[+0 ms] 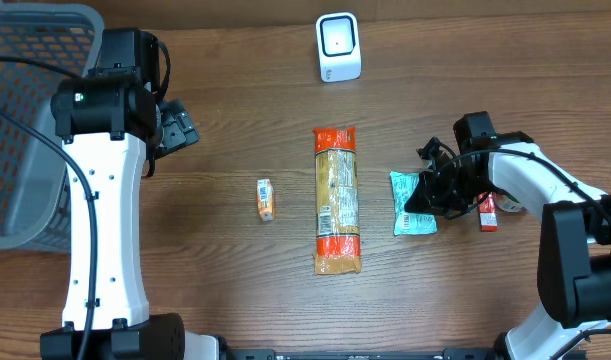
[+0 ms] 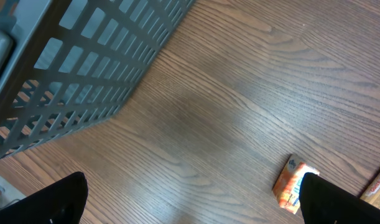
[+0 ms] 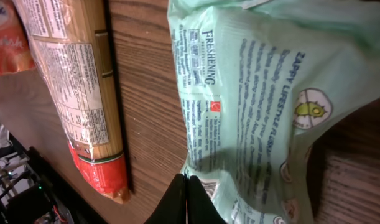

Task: Scan the item barcode

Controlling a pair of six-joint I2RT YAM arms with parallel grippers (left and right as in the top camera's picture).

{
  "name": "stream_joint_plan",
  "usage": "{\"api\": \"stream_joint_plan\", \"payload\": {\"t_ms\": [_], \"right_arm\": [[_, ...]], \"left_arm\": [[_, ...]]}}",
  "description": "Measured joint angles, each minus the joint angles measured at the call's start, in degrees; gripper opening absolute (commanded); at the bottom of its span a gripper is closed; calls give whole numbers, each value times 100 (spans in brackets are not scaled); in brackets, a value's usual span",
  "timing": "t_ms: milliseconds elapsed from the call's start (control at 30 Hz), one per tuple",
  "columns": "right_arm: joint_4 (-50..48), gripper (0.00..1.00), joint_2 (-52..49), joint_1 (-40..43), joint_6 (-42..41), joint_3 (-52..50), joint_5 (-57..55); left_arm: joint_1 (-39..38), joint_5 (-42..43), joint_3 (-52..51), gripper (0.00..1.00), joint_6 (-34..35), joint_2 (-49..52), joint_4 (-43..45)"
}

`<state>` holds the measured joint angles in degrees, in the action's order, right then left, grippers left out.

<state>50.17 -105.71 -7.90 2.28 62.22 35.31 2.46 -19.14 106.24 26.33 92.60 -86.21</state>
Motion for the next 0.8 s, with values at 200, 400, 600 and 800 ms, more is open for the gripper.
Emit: {"api": "stream_joint_plan", "payload": {"t_ms": [200,400,600,800], "right_arm": [[-407,4,0,0,57,-63,48],[-992,4,0,0,7,-446,42],[-1646,4,98,0,-442,-804,46],[-1550,4,125,0,-608,-796,48]], "left_arm": [[0,0,0,100,0,0,0],[0,0,0,100,0,0,0],[0,0,0,100,0,0,0],[0,2,0,100,0,0,0]]}}
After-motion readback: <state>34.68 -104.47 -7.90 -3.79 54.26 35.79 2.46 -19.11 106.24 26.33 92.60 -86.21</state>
